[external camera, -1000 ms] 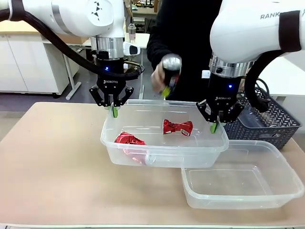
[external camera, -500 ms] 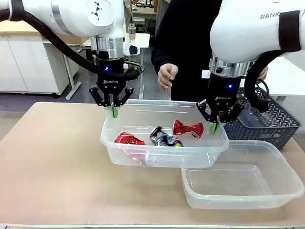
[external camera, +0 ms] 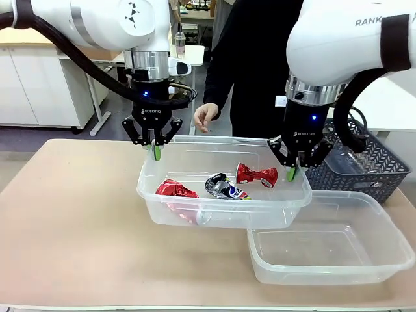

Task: Sort the waste into each basket.
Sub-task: Offer the picked Organizing box to the human.

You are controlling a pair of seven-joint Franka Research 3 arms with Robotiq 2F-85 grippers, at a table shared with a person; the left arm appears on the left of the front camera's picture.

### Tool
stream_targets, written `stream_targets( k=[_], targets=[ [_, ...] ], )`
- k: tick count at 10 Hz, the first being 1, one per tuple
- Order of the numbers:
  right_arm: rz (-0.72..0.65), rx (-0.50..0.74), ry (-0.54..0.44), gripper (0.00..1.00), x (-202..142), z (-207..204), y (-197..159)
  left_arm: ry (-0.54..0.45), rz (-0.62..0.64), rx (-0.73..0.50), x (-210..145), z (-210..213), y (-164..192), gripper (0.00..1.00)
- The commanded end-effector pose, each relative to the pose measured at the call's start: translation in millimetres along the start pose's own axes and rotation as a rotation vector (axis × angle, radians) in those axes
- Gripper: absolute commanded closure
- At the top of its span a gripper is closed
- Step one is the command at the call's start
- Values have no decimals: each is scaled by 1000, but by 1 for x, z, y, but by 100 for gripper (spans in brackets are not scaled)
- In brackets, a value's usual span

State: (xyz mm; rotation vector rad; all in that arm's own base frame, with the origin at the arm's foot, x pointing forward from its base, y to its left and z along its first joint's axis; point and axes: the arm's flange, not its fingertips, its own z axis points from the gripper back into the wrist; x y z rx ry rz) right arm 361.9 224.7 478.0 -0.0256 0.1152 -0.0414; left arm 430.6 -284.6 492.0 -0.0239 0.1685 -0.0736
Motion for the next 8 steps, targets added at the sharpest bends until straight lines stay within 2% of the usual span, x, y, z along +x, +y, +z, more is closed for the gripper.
stream_targets(
  k=[1,5,6,8],
  targets=[
    [2,-6,-2,95,-2,7,5,-15,8,1,-4,-1,1,94],
    [0,0,0,95,0,0,0,0,0,0,0,0,0,94],
    [15,0,-36,95,7,14,4,-56,-17,1,14,14,-2,94],
    [5,-55,-70,95,38,37,21,-105,-31,15,61,38,-15,94]
  ],
)
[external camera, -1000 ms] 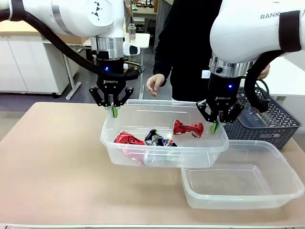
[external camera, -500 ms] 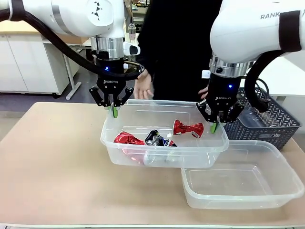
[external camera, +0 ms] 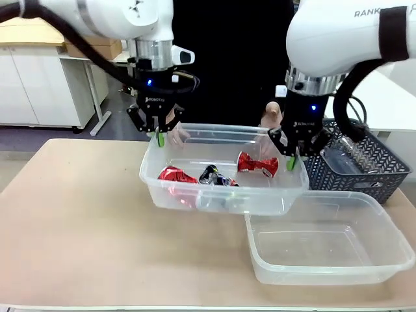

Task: Sort the waste into each basket.
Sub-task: Offer the picked Organizing box to the human, then release the Organizing box you were holding.

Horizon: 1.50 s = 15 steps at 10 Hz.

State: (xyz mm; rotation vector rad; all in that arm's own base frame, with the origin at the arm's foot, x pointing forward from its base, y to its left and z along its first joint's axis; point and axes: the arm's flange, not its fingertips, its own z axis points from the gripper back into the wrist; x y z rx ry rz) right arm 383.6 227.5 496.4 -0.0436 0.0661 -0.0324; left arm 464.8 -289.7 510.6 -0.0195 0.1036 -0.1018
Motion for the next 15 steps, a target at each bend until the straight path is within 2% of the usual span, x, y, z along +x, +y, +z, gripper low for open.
stream_targets(
  k=[1,3,5,8,9,15],
  targets=[
    [11,-47,-23,95,38,27,22,-51,15,-11,53,20,-14,94],
    [10,-101,8,95,82,27,37,-39,34,-48,82,23,-16,94],
    [74,-73,62,95,103,9,48,-21,64,-92,86,16,-10,94],
    [53,-60,71,95,105,-13,54,4,101,-115,90,4,-5,94],
    [43,-95,66,95,116,-9,26,-1,58,-27,96,2,19,94],
    [43,-95,66,95,116,-9,26,-1,58,-27,96,2,19,94]
  ],
)
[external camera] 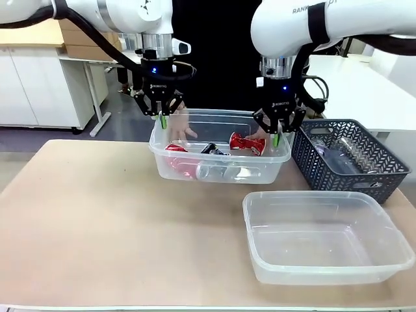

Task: Sort the waste into each basket.
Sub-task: Release the Organizing box you were holding.

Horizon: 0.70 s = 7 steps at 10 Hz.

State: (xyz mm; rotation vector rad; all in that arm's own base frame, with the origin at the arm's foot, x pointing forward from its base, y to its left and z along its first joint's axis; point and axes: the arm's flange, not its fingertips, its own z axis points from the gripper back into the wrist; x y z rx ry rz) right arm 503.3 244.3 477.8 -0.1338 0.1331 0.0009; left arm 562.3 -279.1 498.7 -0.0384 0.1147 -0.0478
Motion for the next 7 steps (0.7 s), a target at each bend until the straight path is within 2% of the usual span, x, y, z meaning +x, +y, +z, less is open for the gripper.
stream_targets(
  k=[1,2,3,4,5,6,7],
  targets=[
    [11,-3,1,95,-4,1,5,-11,5,-5,0,3,-1,94],
    [0,0,0,95,0,0,0,-11,5,-5,0,3,-1,94],
    [-14,53,-36,39,-5,2,-9,0,0,0,0,0,0,51],
    [-28,86,-47,38,-10,3,-16,-7,13,-8,-2,3,2,35],
    [-40,121,-56,0,-13,7,-24,-22,23,-9,-4,6,5,0],
    [-58,151,-83,35,-18,15,-35,-36,30,-16,-8,11,9,0],
    [-62,165,-98,0,-23,23,-43,-53,42,-26,-12,17,14,0]
  ],
)
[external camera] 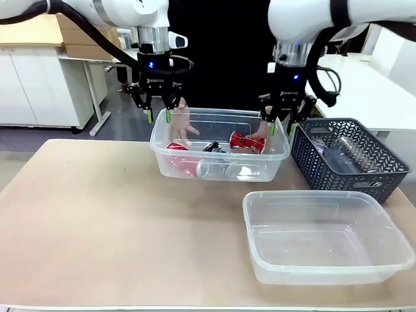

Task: Sort the waste into each basket.
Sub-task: Release the Organizing box you were holding, then pick up the Organizing box on the right side of the table and lift it.

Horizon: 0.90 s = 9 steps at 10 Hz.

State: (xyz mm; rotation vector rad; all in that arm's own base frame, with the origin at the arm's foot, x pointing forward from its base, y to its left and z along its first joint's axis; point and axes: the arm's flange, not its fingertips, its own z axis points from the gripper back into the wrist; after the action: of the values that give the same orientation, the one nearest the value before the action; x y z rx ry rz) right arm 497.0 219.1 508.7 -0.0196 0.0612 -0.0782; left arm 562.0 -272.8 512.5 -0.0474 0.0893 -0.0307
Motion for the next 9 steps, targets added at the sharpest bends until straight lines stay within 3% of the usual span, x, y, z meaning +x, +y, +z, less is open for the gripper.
stream_targets(
  k=[1,2,3,7,9],
  targets=[
    [1,72,-49,0,-15,5,-22,-37,30,-38,-15,8,13,11],
    [-6,96,-58,0,-17,8,-26,-48,23,-52,-18,10,15,2],
    [-4,112,-57,0,-18,9,-29,-52,18,-53,-21,11,15,0],
    [-19,98,-57,0,-16,3,-26,-50,-14,-91,-32,9,19,0],
    [-31,89,-59,0,-17,14,-23,-52,12,-53,-18,17,7,0]
  ],
)
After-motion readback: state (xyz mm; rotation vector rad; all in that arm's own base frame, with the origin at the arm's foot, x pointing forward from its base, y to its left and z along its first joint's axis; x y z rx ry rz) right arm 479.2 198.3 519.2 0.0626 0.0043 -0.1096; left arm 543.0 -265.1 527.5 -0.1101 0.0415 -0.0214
